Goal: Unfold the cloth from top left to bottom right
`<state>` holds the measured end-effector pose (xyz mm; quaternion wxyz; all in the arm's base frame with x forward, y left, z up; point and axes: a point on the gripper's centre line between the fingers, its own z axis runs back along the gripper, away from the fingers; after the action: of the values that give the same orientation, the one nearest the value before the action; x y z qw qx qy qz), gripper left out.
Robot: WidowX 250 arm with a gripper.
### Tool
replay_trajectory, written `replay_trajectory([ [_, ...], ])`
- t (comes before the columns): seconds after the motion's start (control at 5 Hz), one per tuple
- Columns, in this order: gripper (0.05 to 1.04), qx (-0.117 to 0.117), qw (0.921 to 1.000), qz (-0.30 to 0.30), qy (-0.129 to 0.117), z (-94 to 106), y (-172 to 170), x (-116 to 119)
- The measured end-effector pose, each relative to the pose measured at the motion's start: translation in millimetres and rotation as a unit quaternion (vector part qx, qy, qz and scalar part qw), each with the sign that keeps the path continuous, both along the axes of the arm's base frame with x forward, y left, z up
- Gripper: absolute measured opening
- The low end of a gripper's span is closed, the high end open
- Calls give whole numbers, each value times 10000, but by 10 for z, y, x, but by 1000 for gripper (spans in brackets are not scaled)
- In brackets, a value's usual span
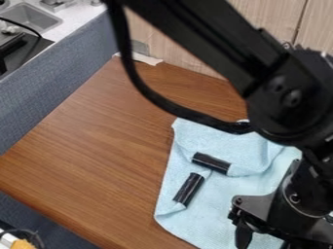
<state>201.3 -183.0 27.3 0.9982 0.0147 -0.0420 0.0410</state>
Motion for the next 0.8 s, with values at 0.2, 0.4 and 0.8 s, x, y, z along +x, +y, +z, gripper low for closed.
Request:
replay_trajectory([
  [0.2,1009,-71,9999,-33,-79,90,-13,3],
  [0.4,1003,-228,9995,-59,-220,235,-29,14],
  [0.8,1001,-578,9967,196,-542,615,105,103],
])
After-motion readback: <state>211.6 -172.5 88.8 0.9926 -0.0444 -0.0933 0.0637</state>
